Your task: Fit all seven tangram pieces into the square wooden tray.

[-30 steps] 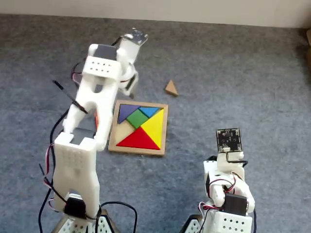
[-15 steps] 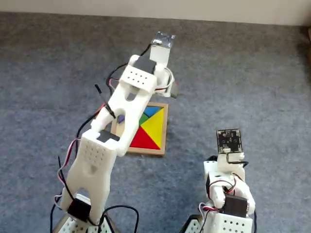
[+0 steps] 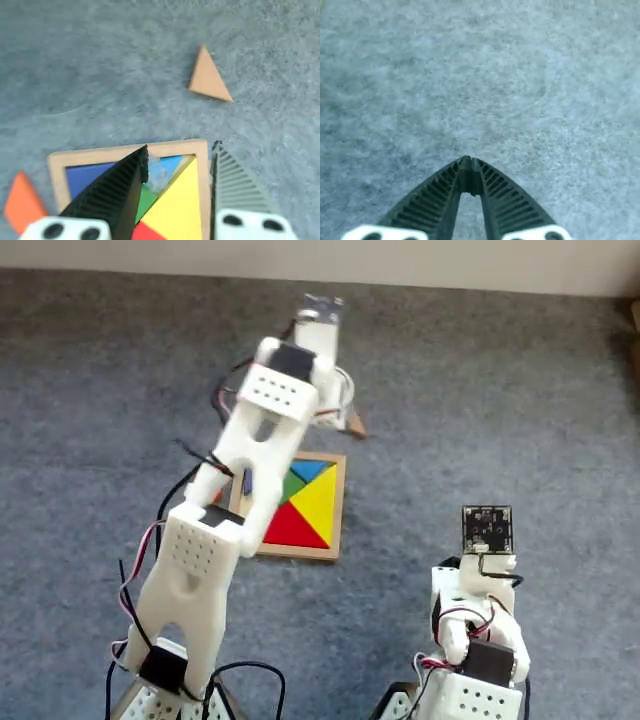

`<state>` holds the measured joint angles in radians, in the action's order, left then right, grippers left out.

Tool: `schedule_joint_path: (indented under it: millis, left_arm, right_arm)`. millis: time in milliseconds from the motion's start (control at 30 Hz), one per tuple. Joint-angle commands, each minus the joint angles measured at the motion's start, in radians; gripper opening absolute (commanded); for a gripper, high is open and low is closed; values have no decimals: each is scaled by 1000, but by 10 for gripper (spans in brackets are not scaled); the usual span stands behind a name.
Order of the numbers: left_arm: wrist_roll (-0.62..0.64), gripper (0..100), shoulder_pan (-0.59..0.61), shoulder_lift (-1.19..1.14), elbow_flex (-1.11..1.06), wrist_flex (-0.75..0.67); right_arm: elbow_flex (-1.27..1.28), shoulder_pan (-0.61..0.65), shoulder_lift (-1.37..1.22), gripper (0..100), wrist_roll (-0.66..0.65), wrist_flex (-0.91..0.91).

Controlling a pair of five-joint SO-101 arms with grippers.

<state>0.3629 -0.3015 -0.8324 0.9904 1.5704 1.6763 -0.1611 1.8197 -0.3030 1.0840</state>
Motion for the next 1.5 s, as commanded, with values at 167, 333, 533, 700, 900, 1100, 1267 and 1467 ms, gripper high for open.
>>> schedule_joint_path:
  millis: [167,333,533,700,900,1100,1267,1467]
  left_arm:
    - [-41,192,177,220,229,186]
    - [-41,192,277,269,229,187]
    - [-40,192,326,280,228,189]
    - [-37,192,346,282,228,189]
    - [-37,192,352,278,228,189]
    - [-35,192,352,277,228,189]
    - [-35,192,361,277,228,189]
    - [-35,192,377,278,194,189]
  right_arm:
    - [-156,10,1,74,6,65]
    - [-390,73,-243,74,6,79]
    - [-791,148,-768,77,8,56]
    - [-1033,208,-1141,77,8,-114]
    - [-1267,286,-1494,115,9,-177]
    - [-1471,363,-1747,193,12,-180]
    - [-1635,417,-1920,194,12,-182]
    - [-1836,430,-2123,195,14,-174]
